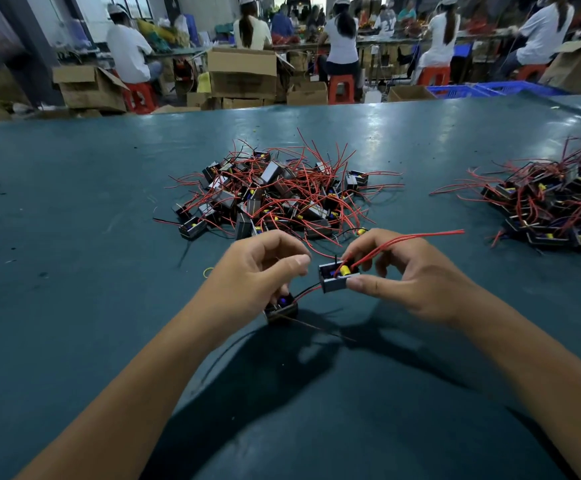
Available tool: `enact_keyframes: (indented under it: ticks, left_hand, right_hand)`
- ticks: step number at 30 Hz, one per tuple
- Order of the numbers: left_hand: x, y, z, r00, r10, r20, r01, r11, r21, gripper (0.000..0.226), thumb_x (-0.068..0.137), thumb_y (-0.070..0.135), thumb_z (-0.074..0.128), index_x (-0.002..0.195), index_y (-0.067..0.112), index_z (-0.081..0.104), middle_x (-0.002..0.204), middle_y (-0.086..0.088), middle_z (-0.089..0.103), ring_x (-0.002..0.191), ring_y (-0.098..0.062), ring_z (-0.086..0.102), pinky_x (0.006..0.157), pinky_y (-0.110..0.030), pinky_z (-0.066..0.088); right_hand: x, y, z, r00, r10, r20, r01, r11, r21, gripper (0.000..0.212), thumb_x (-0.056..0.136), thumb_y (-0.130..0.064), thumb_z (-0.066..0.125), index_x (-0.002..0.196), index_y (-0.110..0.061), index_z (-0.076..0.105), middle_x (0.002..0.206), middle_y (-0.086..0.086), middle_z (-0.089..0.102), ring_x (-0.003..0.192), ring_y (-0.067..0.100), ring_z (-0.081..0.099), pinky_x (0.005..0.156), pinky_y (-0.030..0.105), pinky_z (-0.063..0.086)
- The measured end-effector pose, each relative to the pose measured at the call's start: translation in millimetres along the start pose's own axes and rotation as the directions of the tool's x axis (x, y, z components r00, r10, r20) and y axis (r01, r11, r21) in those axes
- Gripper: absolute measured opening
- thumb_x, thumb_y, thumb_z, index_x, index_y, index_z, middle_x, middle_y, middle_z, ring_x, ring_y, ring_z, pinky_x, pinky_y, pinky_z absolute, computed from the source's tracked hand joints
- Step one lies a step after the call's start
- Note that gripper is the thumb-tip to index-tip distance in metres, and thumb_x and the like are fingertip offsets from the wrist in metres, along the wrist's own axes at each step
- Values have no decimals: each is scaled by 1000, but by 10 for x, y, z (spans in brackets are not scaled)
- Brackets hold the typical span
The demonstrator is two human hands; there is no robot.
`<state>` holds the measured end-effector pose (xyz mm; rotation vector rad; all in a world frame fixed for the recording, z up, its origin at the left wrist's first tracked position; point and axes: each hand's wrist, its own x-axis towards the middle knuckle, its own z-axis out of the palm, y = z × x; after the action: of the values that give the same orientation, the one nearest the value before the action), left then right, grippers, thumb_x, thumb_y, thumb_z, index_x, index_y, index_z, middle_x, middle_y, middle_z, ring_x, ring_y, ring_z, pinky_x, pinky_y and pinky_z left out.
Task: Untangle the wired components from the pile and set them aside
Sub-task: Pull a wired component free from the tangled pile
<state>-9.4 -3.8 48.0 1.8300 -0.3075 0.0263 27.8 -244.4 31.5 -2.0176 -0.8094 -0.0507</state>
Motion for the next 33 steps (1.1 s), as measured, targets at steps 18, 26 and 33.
enact_keyframes:
  ticks: [18, 26, 33]
  left_hand:
    - [-51, -36, 166, 986, 151, -63, -137, 974, 182, 13, 85, 24, 57, 77, 16, 63, 55, 10, 51, 52, -10, 43, 51, -29, 37]
    - [-21, -63, 206, 979, 119, -168, -108, 991, 76, 16, 86, 24, 58, 74, 15, 63, 54, 9, 50, 50, -10, 42, 47, -22, 35]
    - [-11, -171, 281, 994, 88, -58, -73, 972, 223, 18, 94, 17, 65, 78, 24, 61, 60, 13, 58, 53, -13, 52, 53, -38, 47]
  right_hand:
    - [15, -70, 109, 998, 26, -55, -22, 996, 88, 26, 81, -36, 74, 101, -23, 66, 91, -5, 69, 81, 8, 62, 76, 34, 49]
    - [16, -83, 145, 999, -7, -44, 9, 999, 43, 25, 83, -36, 75, 102, -23, 65, 96, -11, 68, 90, 12, 64, 74, 30, 49]
    - [-1, -62, 31, 996, -40, 85, 56, 981, -188, 27, 82, -35, 77, 103, -22, 67, 97, -15, 66, 95, 5, 63, 75, 12, 44]
